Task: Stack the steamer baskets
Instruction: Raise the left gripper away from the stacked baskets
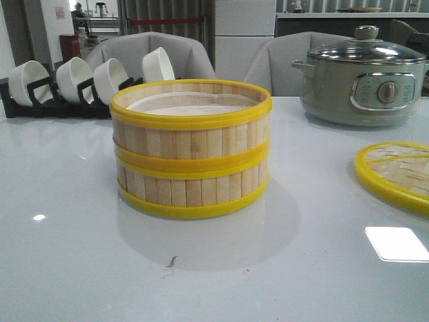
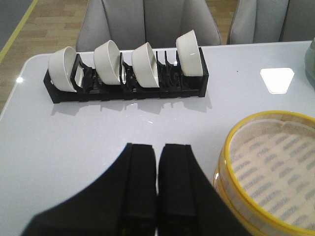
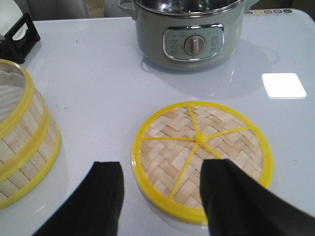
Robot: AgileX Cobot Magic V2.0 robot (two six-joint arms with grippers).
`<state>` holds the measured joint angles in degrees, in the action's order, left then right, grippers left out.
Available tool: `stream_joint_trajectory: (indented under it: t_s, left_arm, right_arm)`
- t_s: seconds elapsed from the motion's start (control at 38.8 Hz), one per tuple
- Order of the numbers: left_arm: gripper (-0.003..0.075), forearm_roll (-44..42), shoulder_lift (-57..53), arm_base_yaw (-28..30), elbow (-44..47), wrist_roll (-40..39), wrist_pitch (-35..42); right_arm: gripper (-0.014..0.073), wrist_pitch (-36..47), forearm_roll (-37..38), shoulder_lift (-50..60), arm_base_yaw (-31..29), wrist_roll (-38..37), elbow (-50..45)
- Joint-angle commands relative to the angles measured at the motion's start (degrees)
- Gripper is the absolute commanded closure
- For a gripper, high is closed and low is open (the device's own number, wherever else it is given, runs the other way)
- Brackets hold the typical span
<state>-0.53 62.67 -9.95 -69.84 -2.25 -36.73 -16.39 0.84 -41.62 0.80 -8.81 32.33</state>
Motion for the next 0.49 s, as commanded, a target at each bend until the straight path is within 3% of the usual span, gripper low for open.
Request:
stream_joint_trajectory:
  t_s: [0.0, 0.26, 0.46]
  left_arm:
    - [0.0624, 1.14, -8.60, 0.12, 8.96, -0.74, 10.28]
    - [0.0625, 1.89, -28.19, 0.01, 33.83, -0.74, 17.65]
    - [0.0625, 3.37, -33.99, 0.01, 42.25, -0.74, 21.14]
  right_arm:
    - [0.0129, 4.30, 0.76, 0.06, -0.24, 0.49, 2.22]
    - [0.0129, 2.65, 0.76, 0.06, -0.24, 0.49, 2.22]
    - [0.0129, 2.52, 0.76, 0.06, -0.24, 0.49, 2.22]
